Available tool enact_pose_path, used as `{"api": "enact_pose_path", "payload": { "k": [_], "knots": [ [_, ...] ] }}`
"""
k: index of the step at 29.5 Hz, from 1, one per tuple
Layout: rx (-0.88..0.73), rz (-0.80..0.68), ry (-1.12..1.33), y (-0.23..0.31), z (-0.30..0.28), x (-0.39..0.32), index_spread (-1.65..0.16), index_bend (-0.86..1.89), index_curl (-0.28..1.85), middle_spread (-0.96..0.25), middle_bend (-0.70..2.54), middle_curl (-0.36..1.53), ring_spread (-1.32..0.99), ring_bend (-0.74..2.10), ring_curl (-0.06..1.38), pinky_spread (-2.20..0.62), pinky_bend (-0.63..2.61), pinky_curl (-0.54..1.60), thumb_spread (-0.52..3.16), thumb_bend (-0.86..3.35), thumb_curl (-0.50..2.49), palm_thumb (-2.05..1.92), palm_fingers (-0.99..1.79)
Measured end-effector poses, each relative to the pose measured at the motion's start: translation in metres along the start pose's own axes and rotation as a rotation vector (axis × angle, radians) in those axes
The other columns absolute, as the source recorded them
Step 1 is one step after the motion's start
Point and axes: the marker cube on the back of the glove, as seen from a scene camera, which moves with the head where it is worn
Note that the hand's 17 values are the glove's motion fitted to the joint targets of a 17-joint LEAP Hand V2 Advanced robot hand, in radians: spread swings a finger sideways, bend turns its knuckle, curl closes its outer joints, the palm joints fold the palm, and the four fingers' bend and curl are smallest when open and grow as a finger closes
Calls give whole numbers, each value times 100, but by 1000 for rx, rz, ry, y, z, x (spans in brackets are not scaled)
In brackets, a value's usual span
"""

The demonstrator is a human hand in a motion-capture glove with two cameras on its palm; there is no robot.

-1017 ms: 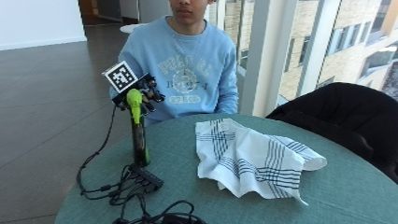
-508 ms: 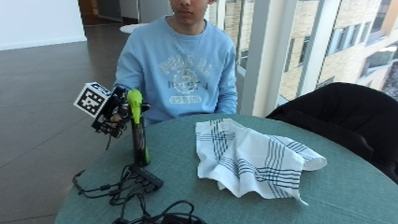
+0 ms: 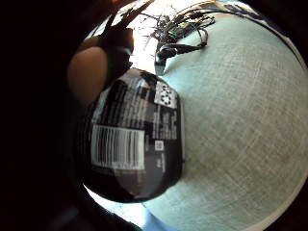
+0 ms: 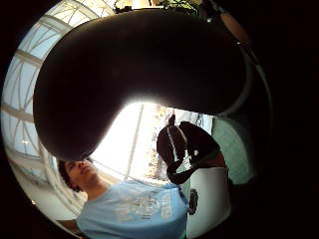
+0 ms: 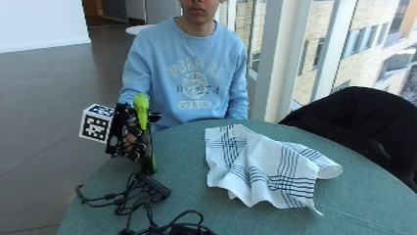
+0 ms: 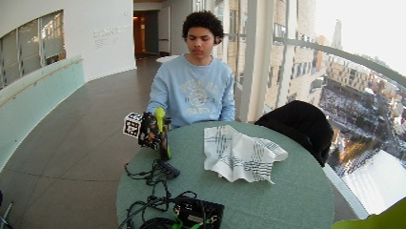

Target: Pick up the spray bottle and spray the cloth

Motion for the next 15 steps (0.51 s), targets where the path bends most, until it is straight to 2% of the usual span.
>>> {"api": "enact_pose_path", "payload": {
  "k": [10, 15],
  "knots": [
    [89, -7, 56, -9, 4, 0, -34, 14, 26, -4, 30, 39, 2, 34, 32, 26, 22, 33, 99, -2, 32, 75, 83],
    [131, -37, 111, -15, 1, -2, -31, 20, 30, -5, 30, 40, -2, 35, 32, 24, 18, 32, 98, 1, 34, 82, 103]
  ]
}}
